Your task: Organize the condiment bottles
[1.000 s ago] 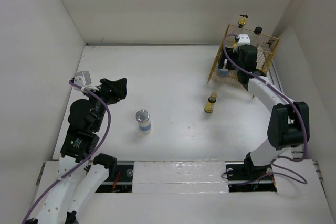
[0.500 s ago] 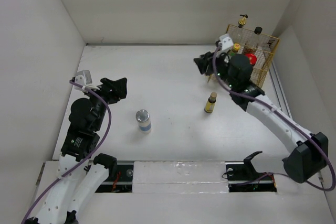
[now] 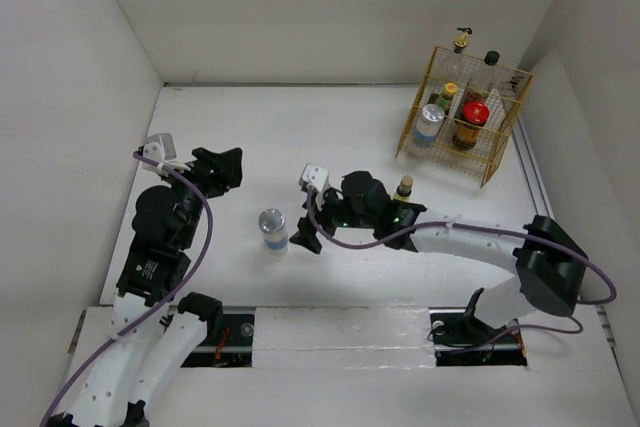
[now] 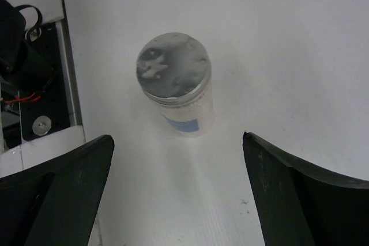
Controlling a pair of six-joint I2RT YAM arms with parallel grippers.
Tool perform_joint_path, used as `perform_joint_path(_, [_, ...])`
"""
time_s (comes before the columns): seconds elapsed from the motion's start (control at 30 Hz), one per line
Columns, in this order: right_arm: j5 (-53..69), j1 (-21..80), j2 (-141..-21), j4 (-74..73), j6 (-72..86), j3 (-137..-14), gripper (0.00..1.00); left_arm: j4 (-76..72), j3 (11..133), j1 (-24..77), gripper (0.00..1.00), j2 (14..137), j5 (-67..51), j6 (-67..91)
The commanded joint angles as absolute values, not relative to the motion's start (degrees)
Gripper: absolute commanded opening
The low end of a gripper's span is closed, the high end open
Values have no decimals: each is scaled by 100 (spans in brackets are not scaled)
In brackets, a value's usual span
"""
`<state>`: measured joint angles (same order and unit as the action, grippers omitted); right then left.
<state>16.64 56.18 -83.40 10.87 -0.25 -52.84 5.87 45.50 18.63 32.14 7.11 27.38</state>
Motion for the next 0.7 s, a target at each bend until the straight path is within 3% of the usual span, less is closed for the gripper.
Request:
perform_joint_path(0.0, [1802, 5967, -8743, 1354, -377, -5712, 99, 404, 4597, 1837, 69, 3164, 703, 2742])
perform_joint_path(0.47, [923, 6082, -10668, 2048, 17, -7214, 99, 404, 4597, 1837, 70, 3164, 598, 2742])
perform_joint_path(0.53, [923, 6082, -10731, 2337, 140, -7216, 88, 404, 4597, 1837, 70, 3164, 650, 2742])
perform_joint_path(0.57, [1010, 6082, -10731, 2338, 141, -7277, 68, 404, 4597, 1837, 70, 3164, 650, 2742])
perform_joint_path(0.67, [950, 6030, -10372, 2443, 141, -7216, 46, 404, 4597, 1837, 70, 3164, 650, 2742])
